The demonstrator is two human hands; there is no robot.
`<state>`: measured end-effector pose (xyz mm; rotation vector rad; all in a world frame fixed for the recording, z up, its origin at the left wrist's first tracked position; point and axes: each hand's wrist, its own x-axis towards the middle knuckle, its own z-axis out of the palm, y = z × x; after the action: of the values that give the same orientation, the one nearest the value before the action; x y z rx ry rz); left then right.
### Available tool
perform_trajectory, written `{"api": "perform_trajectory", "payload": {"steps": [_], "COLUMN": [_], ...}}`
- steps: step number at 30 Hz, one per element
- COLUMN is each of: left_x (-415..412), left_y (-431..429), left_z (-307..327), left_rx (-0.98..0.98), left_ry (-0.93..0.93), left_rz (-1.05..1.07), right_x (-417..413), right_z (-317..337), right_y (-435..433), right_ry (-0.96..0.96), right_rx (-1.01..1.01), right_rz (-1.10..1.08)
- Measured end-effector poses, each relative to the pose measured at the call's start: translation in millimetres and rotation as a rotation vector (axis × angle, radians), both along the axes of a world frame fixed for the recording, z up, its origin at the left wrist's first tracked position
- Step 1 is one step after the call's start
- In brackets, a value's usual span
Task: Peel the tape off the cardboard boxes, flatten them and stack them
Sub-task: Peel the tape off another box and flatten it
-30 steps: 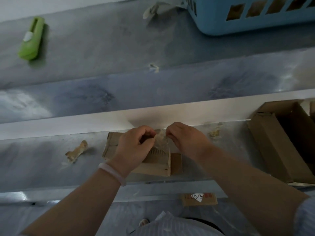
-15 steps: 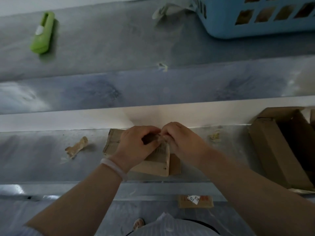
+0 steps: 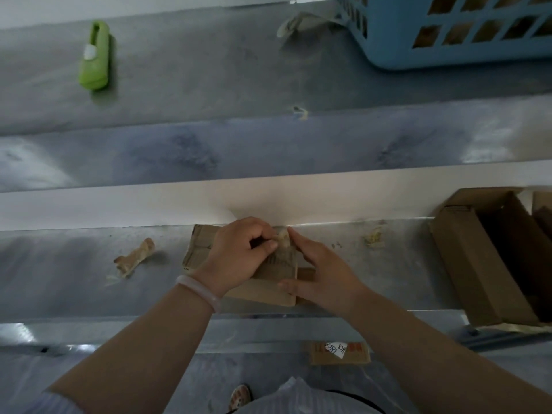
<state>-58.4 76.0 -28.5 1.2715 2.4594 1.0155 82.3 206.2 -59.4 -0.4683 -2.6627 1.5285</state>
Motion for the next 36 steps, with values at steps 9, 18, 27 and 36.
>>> {"api": "perform_trajectory", "payload": {"steps": [9,18,27,36], "left_x": [0,7,10,19], "left_y": [-16,-18,-26,-41], "left_z": [14,25,4,-8], "left_rx": [0.239,-0.051,-0.168,-0.152], "left_ry": [-0.339,0.064,0.477,0.437], "left_rz": [0.257,0.094,0.104,-0.078], "right_x": [2,9,10,18], "right_z": [-3,0,-2,6], "right_y": [-2,-10,-16,-22], "right_ry": [0.047,0.071,0.059,0.025], "right_rx": [-0.089,-0.105,-0.17,-0.307], "right_rz": [-0.057,-0.15,-0.186,-0.315]}}
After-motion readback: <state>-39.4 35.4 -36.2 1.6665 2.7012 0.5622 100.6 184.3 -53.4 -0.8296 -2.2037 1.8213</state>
